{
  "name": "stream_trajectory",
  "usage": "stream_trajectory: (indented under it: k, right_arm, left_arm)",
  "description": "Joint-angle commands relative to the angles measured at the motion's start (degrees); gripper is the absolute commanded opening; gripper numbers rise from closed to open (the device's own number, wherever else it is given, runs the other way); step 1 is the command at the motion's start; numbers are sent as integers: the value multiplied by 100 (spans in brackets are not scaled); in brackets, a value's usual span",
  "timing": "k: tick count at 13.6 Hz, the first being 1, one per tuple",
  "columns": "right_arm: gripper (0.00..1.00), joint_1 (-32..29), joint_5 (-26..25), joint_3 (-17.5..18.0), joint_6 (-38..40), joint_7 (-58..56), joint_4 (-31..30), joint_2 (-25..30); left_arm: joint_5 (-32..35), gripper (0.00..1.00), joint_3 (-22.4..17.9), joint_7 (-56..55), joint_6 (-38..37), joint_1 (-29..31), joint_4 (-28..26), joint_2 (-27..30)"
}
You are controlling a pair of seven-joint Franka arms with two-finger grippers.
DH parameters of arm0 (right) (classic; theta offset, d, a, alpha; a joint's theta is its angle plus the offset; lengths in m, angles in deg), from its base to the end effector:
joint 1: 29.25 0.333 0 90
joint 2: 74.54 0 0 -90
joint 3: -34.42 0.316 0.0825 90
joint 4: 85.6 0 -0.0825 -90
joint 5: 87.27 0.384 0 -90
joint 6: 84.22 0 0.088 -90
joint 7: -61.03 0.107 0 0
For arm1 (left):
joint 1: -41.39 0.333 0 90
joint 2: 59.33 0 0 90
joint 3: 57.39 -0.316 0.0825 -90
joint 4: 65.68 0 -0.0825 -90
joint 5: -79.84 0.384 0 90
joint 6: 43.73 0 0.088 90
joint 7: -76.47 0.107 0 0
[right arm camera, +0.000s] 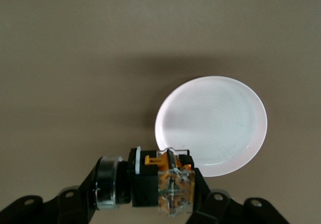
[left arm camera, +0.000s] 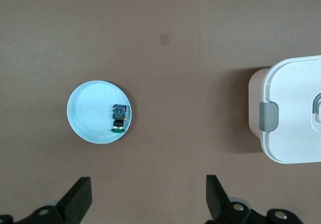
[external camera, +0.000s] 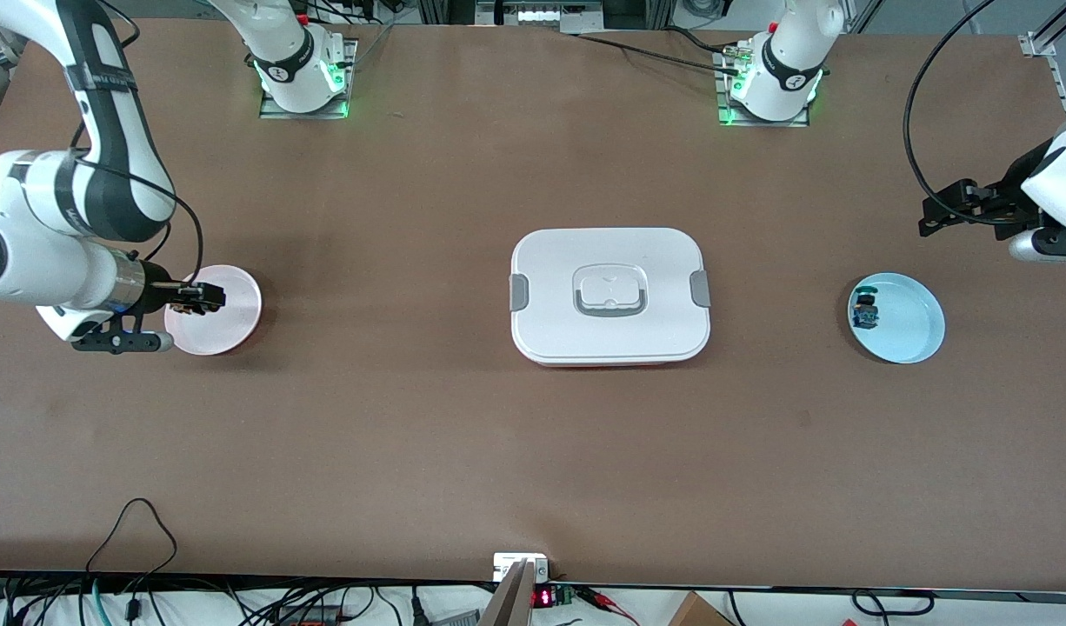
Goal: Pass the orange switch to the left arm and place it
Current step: 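Lift the orange switch with the right gripper, then carry the switch above the box while the left gripper reaches toward it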
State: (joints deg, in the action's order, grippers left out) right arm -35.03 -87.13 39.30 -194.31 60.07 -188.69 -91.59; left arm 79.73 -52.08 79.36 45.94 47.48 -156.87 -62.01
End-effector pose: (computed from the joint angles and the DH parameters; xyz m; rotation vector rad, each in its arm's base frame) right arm 0.6128 -0.0126 0.3694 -3.0996 0.0024 0.2702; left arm 0.5657 0.0087 0.5881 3.1304 -0.0576 -0.1141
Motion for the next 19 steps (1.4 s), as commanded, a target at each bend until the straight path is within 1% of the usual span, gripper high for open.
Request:
stream_trajectory:
  k: [1,2,4,6,8,10,11,12,13,14,15,16,18,19]
  right_arm:
    - [14,-45,100,398,303,-159,297,280]
    - [14,-10,92,635,417,-246,402,412]
    - [14,165,109,961,786,-431,543,763]
    - [12,507,284,1103,814,-423,544,1167]
    - [9,815,661,1181,770,-414,544,1449]
    - [9,886,1074,1392,778,-484,553,1538]
    - [9,895,1381,1532,761,-719,553,1530]
    - [8,895,1714,1647,665,-1139,553,1504]
    - [5,921,2083,1674,395,-1500,544,1486]
    - [2,1009,2426,1700,200,-1730,526,1486]
    - [1,1105,2630,1701,94,-1776,535,1486]
    - [1,1219,2754,1735,-64,-1802,526,1486]
    - [1,1343,2825,2033,-852,-2493,518,1486]
    - [1,1343,2999,2182,-1161,-2741,517,1468]
  left_arm:
    - [19,100,14,-8,-134,-11,163,-40]
    - [19,100,14,-16,-134,-11,163,-40]
    - [19,100,14,-8,-134,-11,172,-40]
    - [19,100,14,-8,-134,-11,172,-40]
    - [19,100,14,-8,-134,-11,172,-40]
    - [19,100,5,-16,-134,-11,163,-40]
    - [11,100,5,-16,-134,-11,163,-40]
    - [10,100,-4,-16,-134,-2,163,-49]
    - [-7,100,-4,-16,-134,-2,163,-40]
    - [-33,100,-13,1,-134,15,172,-40]
    - [-51,100,-13,27,-125,15,190,-66]
    - [-68,100,-13,45,-125,-11,225,-67]
    - [-226,100,13,2,-134,-151,277,-189]
    - [-270,100,14,36,-204,-204,356,-190]
